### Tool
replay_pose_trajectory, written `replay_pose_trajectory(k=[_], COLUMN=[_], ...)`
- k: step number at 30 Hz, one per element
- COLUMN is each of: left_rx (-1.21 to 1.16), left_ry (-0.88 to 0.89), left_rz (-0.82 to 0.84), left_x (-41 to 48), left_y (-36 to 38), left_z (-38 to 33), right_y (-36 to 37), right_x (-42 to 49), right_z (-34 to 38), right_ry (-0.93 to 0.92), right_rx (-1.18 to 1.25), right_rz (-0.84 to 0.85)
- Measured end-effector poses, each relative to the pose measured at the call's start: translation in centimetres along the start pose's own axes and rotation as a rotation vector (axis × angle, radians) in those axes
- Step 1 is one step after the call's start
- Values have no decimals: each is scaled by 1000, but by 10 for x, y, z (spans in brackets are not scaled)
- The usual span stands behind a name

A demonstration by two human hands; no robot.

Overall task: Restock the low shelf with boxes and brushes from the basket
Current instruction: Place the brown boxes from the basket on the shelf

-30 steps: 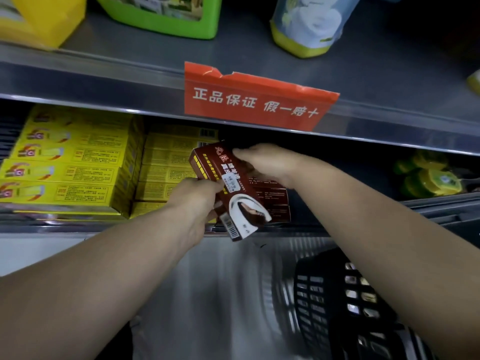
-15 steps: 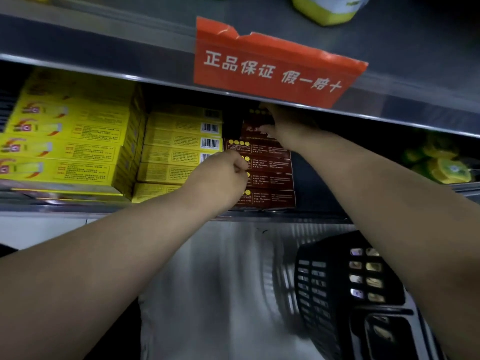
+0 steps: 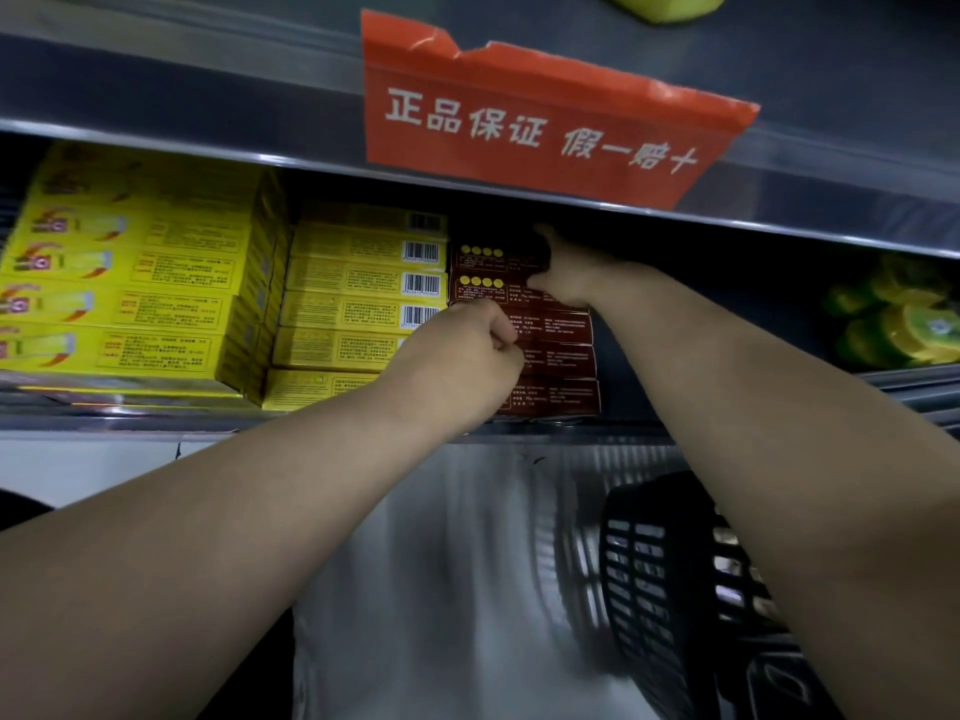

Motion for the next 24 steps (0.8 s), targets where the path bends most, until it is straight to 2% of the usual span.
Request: replay_pose_trajectory(k=[3, 6, 10, 13, 16, 19, 21, 24], left_rx=[6, -1, -5, 0, 36, 154, 224, 356], left_ry=[-2, 8, 55, 127, 268, 490, 639, 797], left_rz=[11, 15, 11, 30, 33, 14, 21, 105], left_x=[-2, -6, -16, -29, -48, -73, -89, -111], left_y=[1, 1, 5, 11, 20, 35, 51, 81], left_z=[-3, -10, -26, -47, -80, -118, -140, -162], right_y=[5, 20, 8, -29, -67, -94, -104, -103], right_x=[-9, -21, -37, -60, -110, -182, -229, -283], right_z=[-31, -37, -33, -23, -15, -26, -42, -81], right_ry=[163, 219, 227, 186, 102, -2, -64, -52], right_rx=[120, 321, 277, 193, 332, 623, 733, 852], right_rz=[96, 173, 166, 85, 9, -112, -193, -295])
Point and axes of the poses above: each hand's wrist, its own x-axis towards the middle knuckle, its own y-axis out of the palm, z = x × y, the point moved 7 cm from there along x, towards the middle knuckle, and after that the axes turned 4 degrees about x, right-handed, at the moved point
